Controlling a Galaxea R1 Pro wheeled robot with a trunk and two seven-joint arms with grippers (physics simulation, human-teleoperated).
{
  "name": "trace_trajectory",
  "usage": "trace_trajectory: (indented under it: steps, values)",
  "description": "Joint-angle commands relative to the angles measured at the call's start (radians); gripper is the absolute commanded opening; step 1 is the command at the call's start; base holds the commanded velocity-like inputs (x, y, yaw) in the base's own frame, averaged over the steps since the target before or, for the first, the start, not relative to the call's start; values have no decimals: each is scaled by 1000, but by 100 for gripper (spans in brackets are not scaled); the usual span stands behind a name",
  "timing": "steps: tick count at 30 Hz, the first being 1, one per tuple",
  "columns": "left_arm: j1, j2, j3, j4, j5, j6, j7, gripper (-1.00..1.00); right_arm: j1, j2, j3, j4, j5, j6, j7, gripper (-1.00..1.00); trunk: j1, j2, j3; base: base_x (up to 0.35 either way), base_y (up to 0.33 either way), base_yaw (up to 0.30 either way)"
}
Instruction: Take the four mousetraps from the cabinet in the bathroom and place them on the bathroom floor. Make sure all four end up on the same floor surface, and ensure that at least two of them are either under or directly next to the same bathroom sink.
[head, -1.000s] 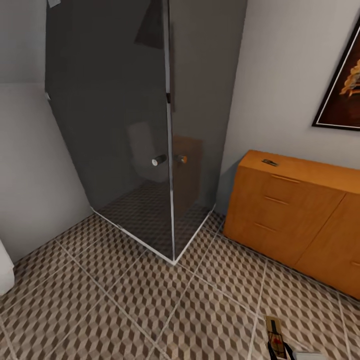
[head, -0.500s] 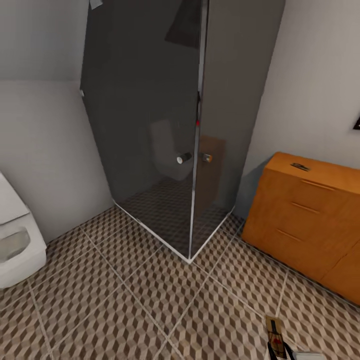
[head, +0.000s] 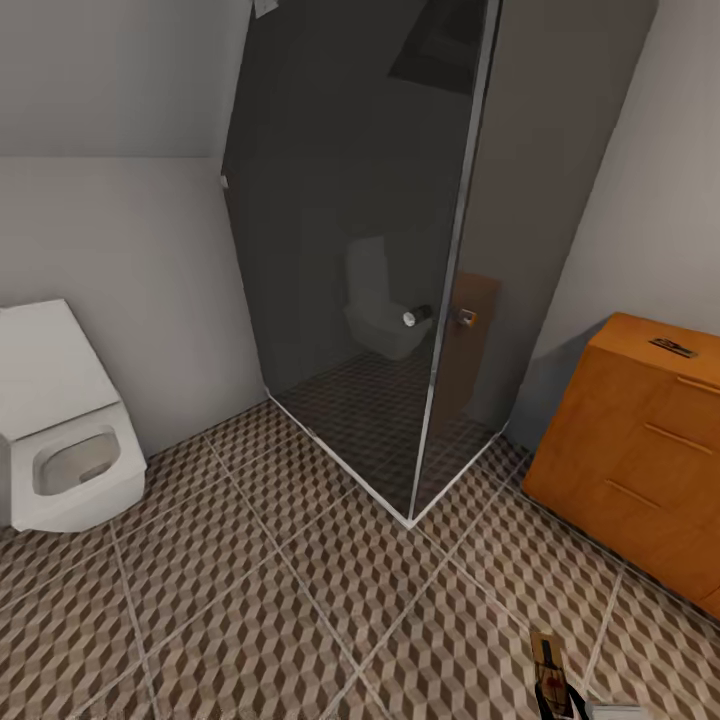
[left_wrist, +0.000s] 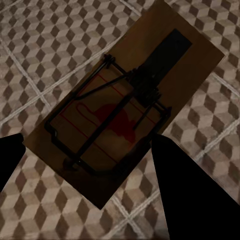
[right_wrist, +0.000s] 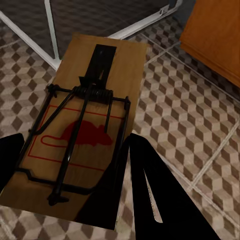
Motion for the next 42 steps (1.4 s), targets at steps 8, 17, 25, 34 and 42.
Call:
trace_trajectory:
  steps: [8,17,25,34,42]
  values:
    - [-1,0,3,1,1,-3,-2,-100,0,0,-2,0,-11,-3,10,-100,0,0,-6,0,0,269]
    - [-1,0,3,2,1,-3,-2,-100,0,0,-2,0,-11,-3,10,-100,0,0,-11,0,0,269]
    - [-1,0,3,2,2,-3,-2,-100,0,0,-2,0,-11,-3,10,-100,0,0,-16,-74,0,269]
    - [-1,0,3,2,1,-3,-2,-100,0,0,-1,0,-11,-3,10,-100,0,0,-22,-167,41,269]
    - [-1,0,3,2,1,-3,-2,-100,0,0,-1,0,-11,-3,10,-100,0,0,-27,-48,26,269]
